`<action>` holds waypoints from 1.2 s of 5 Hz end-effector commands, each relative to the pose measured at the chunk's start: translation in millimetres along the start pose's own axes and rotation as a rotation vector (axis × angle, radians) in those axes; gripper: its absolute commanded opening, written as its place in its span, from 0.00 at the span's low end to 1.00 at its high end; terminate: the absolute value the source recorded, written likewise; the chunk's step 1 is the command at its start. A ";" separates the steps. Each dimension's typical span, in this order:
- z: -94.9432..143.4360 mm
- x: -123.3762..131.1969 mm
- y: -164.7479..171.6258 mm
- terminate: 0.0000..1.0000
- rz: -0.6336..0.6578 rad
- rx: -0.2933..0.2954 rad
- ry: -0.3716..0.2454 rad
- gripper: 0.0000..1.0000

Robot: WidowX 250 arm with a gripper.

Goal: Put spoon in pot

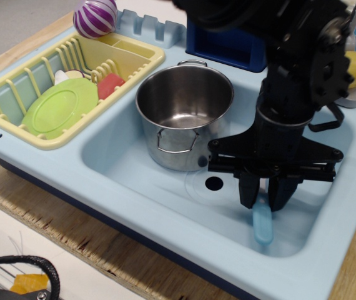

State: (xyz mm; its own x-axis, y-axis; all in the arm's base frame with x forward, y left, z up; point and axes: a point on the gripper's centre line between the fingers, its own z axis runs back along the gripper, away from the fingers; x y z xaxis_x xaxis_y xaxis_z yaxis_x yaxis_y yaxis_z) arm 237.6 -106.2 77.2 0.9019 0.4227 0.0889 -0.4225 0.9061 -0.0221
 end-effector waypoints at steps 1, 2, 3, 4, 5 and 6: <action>28.1 -4.9 -12.1 0.00 -0.026 -0.081 -0.096 0.00; 54.7 -1.4 -2.9 0.00 -0.026 -0.055 -0.174 0.00; 78.7 4.8 12.4 0.00 -0.022 -0.038 -0.222 0.00; 98.1 17.3 30.0 0.00 -0.013 -0.006 -0.289 0.00; 115.4 37.3 47.4 0.00 -0.005 0.036 -0.304 0.00; 111.5 48.4 64.6 0.00 0.005 0.035 -0.300 0.00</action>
State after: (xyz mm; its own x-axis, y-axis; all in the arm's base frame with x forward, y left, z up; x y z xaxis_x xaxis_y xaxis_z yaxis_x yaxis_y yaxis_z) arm 245.6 -25.7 177.3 0.8623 0.3797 0.3351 -0.4030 0.9152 0.0000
